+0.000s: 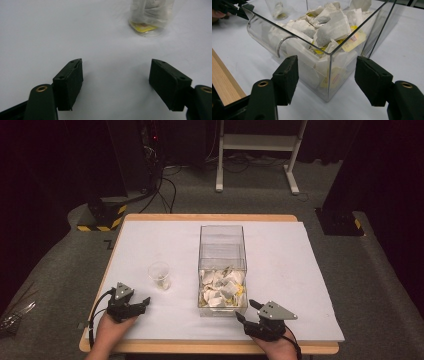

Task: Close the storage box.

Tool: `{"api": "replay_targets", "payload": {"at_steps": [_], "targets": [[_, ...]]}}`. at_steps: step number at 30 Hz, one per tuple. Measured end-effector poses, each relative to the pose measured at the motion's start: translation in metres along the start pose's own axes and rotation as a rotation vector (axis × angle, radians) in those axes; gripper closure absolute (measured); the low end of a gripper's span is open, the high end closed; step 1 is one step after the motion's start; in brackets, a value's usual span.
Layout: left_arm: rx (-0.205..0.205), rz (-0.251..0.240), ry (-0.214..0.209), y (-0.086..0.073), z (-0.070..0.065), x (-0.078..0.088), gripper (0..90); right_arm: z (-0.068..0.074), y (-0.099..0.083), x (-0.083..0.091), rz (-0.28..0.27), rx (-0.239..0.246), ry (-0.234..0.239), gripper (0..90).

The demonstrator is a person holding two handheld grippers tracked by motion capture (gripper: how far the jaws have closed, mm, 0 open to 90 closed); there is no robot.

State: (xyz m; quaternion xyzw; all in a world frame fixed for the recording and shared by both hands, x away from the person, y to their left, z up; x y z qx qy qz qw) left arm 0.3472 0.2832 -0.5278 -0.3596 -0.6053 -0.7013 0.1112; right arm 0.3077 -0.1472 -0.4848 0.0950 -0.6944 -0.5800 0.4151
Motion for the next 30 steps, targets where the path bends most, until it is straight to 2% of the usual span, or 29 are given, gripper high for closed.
{"api": "replay_targets", "payload": {"at_steps": [17,30], "targets": [[-0.002,-0.002,0.002,-0.001,-0.001,0.001,27.2,0.001,-0.006,-0.017,0.046,0.004,0.001,31.0],[-0.003,-0.003,0.002,-0.001,-0.001,0.001,27.3,0.003,-0.004,-0.02,0.04,0.019,-0.008,29.8]]}}
Point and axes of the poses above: each handheld gripper's, and its own axes: x roughly backward along the jaws, y roughly out of its top, z roughly to its left, the point moved 3 cm from there along -x, roughly forward along the jaws, and after that the axes turned 2 degrees about -z, right-handed, at the moved point
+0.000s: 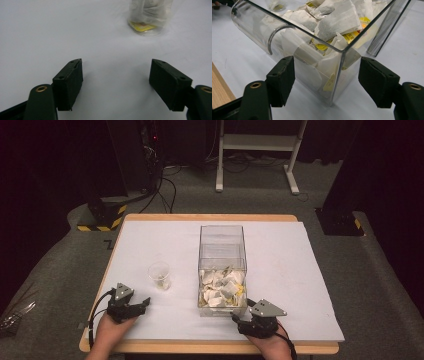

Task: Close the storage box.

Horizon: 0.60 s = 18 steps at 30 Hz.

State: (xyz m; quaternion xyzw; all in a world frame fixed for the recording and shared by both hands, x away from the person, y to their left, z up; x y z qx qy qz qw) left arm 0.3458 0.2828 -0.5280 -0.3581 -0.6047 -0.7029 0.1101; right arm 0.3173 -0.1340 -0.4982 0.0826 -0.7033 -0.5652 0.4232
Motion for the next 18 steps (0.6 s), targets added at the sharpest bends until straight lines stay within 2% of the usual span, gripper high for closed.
{"api": "replay_targets", "payload": {"at_steps": [9,18], "targets": [[-0.001,0.0,-0.002,0.0001,0.0001,-0.0001,27.3,-0.0001,0.0021,-0.0011,-0.011,-0.005,-0.015,29.5],[-0.006,0.005,-0.004,0.0001,0.0007,0.0002,27.3,0.0007,0.0048,-0.0032,-0.024,0.002,-0.055,26.8]]}}
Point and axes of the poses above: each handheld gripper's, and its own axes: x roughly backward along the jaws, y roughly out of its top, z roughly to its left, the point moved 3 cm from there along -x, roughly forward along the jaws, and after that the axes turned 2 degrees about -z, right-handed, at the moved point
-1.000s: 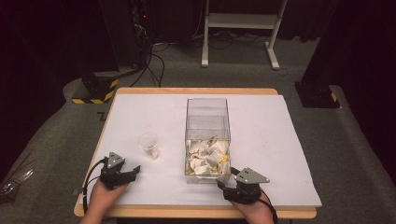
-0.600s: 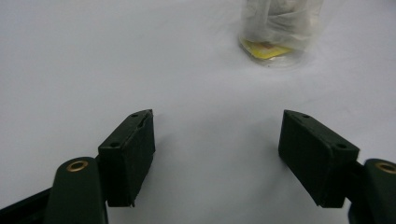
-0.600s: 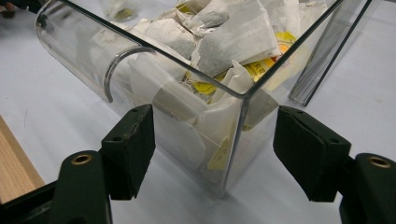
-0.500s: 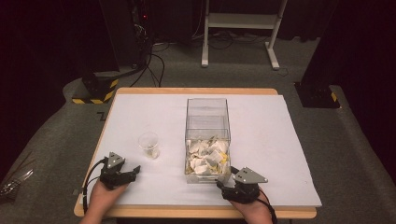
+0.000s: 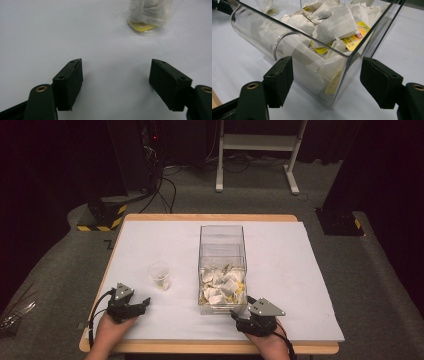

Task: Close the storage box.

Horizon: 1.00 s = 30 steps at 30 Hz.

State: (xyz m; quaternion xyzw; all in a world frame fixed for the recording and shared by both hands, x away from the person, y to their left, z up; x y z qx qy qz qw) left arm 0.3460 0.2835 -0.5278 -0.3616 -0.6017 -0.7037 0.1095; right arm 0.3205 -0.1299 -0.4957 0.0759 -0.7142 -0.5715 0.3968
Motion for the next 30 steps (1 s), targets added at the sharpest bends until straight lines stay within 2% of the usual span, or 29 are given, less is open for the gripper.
{"api": "replay_targets", "payload": {"at_steps": [10,25,30], "targets": [[0.0,-0.001,-0.001,0.0,0.0,0.0,27.3,-0.002,0.003,-0.004,-0.002,-0.003,-0.038,20.2],[0.001,-0.001,-0.001,0.0,0.0,0.0,27.2,-0.01,0.008,-0.011,-0.002,-0.02,-0.08,16.4],[0.0,-0.001,-0.002,0.0,0.0,0.0,27.1,-0.011,0.012,-0.014,-0.011,-0.011,-0.1,15.6]]}}
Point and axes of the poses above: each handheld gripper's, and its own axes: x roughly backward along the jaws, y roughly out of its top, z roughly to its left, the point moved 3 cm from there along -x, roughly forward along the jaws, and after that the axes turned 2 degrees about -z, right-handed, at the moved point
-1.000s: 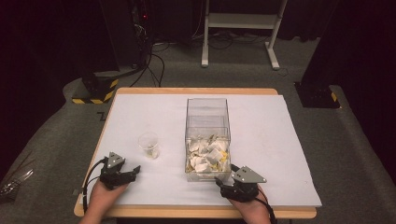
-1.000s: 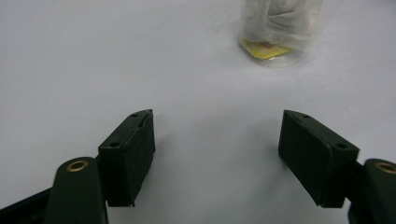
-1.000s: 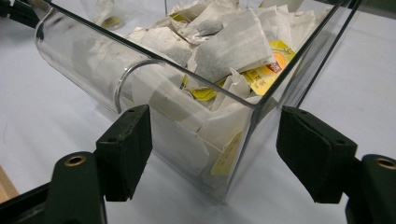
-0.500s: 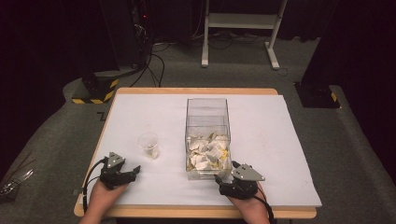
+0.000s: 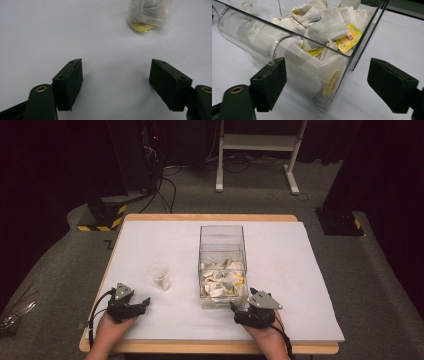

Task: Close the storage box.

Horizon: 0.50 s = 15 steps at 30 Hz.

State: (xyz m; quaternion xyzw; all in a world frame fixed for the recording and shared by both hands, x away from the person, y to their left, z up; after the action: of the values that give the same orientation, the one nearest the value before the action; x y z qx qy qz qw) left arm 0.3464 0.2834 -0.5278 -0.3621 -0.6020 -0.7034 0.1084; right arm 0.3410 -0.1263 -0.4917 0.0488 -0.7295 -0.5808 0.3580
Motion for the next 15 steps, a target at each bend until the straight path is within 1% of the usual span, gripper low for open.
{"api": "replay_targets", "payload": {"at_steps": [7,15], "targets": [[0.0,-0.001,0.001,0.0,0.0,0.0,27.1,-0.003,0.004,-0.007,-0.014,-0.013,-0.027,13.6],[0.0,-0.001,0.0,0.0,0.0,0.0,27.2,-0.004,0.006,-0.013,-0.019,-0.02,-0.036,13.2]]}}
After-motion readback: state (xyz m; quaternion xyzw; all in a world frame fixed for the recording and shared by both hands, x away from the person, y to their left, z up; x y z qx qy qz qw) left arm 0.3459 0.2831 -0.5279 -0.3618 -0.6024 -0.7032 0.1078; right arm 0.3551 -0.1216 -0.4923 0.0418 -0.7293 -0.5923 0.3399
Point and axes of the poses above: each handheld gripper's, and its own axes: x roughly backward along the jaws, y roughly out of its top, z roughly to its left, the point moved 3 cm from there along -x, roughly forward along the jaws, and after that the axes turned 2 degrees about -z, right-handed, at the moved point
